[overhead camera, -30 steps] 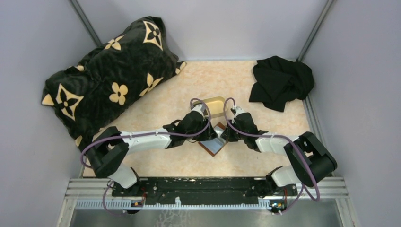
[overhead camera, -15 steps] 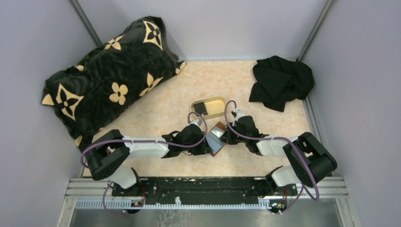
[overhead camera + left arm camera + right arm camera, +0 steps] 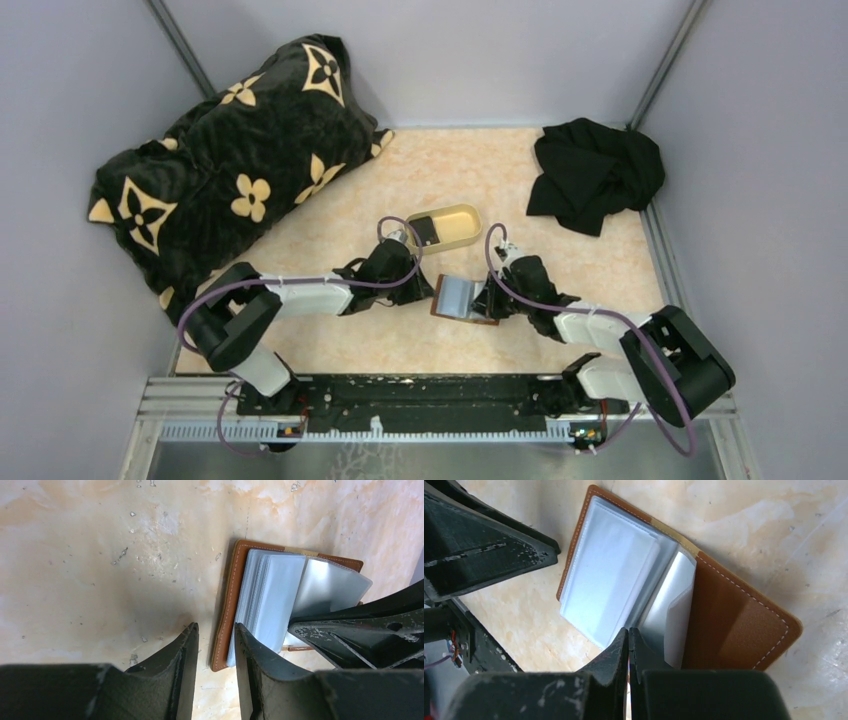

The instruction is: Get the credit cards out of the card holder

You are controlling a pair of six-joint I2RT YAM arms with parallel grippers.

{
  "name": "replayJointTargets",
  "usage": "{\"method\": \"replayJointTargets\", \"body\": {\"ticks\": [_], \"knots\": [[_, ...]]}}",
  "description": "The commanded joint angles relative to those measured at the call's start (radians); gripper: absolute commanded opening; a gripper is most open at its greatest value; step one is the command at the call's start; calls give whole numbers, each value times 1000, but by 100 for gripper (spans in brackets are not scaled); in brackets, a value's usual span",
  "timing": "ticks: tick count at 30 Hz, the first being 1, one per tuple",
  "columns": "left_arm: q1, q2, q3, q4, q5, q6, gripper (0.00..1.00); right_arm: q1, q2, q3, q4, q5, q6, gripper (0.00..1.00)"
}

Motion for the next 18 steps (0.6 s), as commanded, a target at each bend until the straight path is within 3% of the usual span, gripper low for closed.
{"method": "replayJointTargets", "body": {"ticks": [1, 7, 18], "knots": [[3, 5, 31, -40, -18, 54, 40, 5, 3, 41, -50, 10, -30, 0], [4, -41, 53, -71, -34, 105, 42, 5, 67, 80, -38, 10, -38, 0], [8, -53, 73, 97, 64, 235, 40, 4, 130, 108, -32, 10, -58, 0]]}}
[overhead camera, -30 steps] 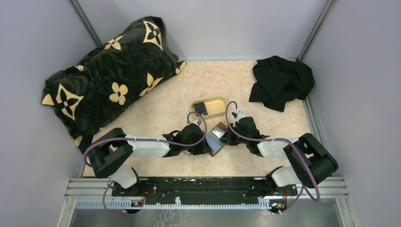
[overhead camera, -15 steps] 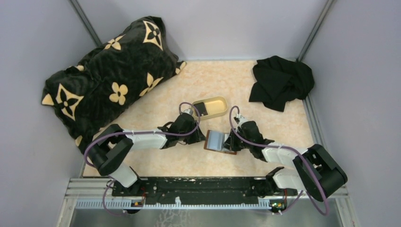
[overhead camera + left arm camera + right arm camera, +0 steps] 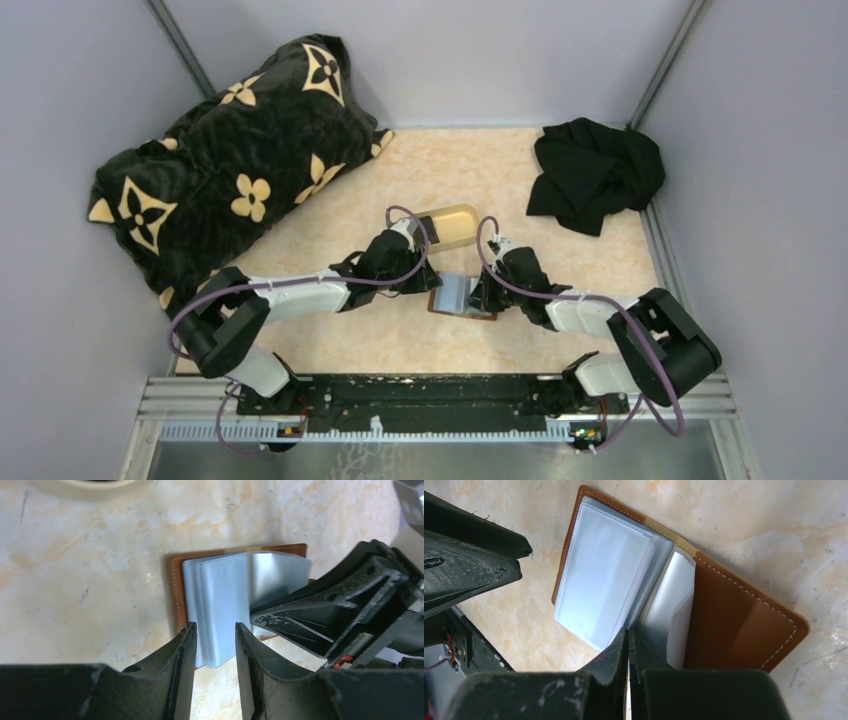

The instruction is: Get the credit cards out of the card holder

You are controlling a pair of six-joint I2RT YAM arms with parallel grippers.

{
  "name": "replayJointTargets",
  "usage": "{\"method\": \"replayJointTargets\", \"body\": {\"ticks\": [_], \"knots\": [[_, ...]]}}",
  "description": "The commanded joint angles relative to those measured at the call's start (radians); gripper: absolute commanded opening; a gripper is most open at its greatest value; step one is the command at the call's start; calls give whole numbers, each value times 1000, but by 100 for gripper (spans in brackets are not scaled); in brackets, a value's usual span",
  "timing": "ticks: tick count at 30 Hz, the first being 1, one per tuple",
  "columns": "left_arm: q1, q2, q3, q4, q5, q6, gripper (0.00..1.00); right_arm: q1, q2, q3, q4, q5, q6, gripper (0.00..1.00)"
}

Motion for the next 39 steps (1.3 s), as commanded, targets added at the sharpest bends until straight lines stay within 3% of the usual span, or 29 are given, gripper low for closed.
{"method": "replayJointTargets", "body": {"ticks": [1, 9, 26, 39], "knots": [[4, 12, 35, 99, 54, 93, 40, 4, 39, 35, 3, 13, -39, 0], [2, 100, 63, 137, 126, 59, 41, 4, 48, 45, 5, 11, -49, 0], [2, 81, 64, 2, 0, 94, 45, 4, 61, 19, 51, -2, -37, 0], [-1, 101, 59, 79, 112, 62, 43, 4, 83, 13, 71, -9, -34, 0]]}}
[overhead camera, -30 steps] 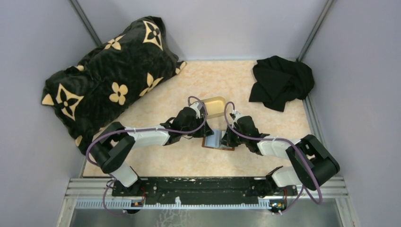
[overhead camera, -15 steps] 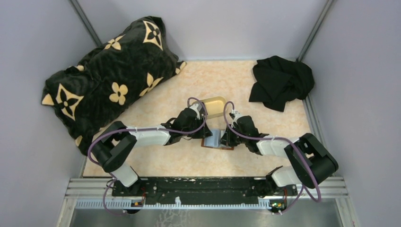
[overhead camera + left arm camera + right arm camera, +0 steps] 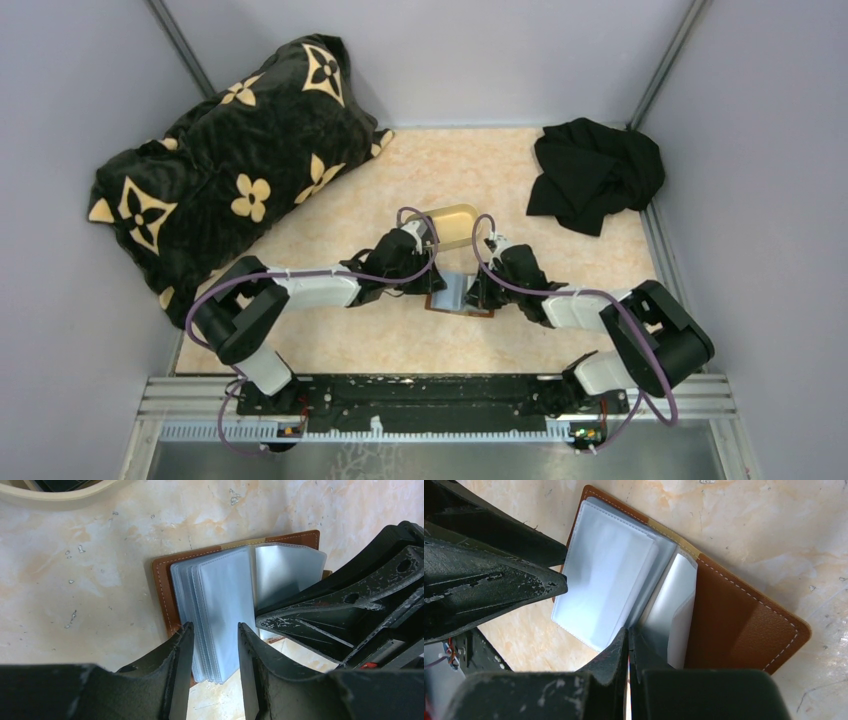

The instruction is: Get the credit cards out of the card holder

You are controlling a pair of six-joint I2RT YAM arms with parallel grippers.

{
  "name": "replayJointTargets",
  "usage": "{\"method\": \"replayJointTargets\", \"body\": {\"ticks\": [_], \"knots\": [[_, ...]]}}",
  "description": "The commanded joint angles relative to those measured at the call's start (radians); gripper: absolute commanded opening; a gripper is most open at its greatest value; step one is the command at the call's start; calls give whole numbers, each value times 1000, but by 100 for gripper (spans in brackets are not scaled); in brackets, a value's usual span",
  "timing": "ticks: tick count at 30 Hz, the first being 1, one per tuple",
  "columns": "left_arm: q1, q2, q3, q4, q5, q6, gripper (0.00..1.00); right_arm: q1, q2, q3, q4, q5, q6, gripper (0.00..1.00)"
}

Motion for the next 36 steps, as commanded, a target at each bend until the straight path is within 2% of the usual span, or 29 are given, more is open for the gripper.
{"method": "replayJointTargets", "body": {"ticks": [1, 10, 26, 29, 31, 33, 36], "knots": [[-4, 2, 18, 49, 64, -12, 43, 4, 28, -8, 17, 14, -11, 0], [-6, 47, 7, 131, 134, -49, 42, 4, 30, -21, 34, 11, -4, 0], [-17, 29, 11, 201, 221, -102, 39, 4, 36, -28, 54, 14, -1, 0], [-18, 28, 11, 201, 224, -101, 29, 4, 15, -28, 44, 14, -3, 0], [-18, 35, 12, 204, 229, -101, 12, 4, -15, -25, 22, 18, -7, 0], [-19, 46, 15, 211, 239, -101, 0, 4, -57, -16, -26, 32, -15, 0], [-21, 67, 15, 238, 258, -106, 0, 4, -133, 0, -94, 62, -28, 0]]}}
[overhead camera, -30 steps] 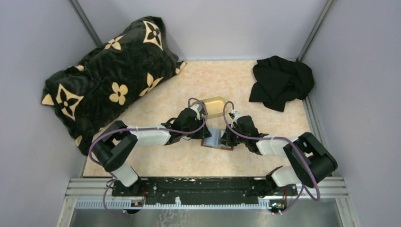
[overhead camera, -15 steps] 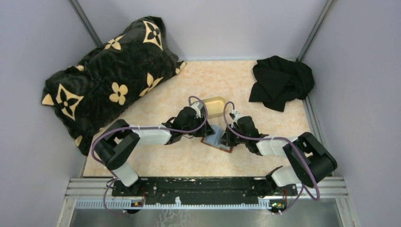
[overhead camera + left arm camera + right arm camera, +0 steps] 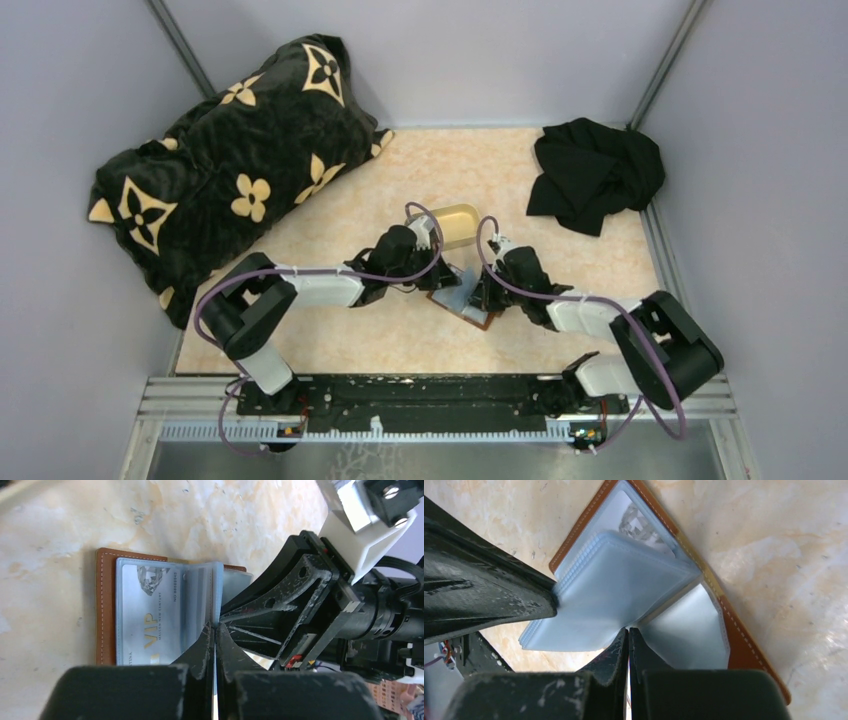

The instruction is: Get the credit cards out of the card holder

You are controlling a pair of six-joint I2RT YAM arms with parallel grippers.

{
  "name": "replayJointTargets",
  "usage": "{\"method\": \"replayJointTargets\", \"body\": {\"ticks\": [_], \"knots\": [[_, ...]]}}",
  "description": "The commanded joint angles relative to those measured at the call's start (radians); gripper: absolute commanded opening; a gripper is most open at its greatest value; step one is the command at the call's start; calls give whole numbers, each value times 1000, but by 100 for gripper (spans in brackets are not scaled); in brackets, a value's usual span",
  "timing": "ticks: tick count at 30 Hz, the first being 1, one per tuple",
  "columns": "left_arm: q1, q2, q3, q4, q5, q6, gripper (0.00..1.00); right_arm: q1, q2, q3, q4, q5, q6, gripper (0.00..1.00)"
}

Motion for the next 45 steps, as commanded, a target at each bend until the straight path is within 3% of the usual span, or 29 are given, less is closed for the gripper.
{"method": "replayJointTargets", "body": {"ticks": [1, 7, 22, 36, 40, 45], "knots": [[-20, 40, 11, 31, 96, -22, 0, 4, -118, 19, -94, 69, -30, 0], [-27, 61, 17, 58, 113, -30, 0, -6, -172, 24, -152, 106, -38, 0], [-48, 46, 44, 56, 124, -35, 0, -27, -115, 44, -264, 191, -66, 0], [-63, 52, 70, 42, 126, -35, 0, -41, 97, 116, -12, 31, -66, 0], [-63, 69, 92, 22, 114, -24, 0, -41, 71, 131, -28, 26, -74, 0], [-62, 115, 117, 21, 120, -23, 0, -41, -45, 164, -170, 116, -125, 0]]}}
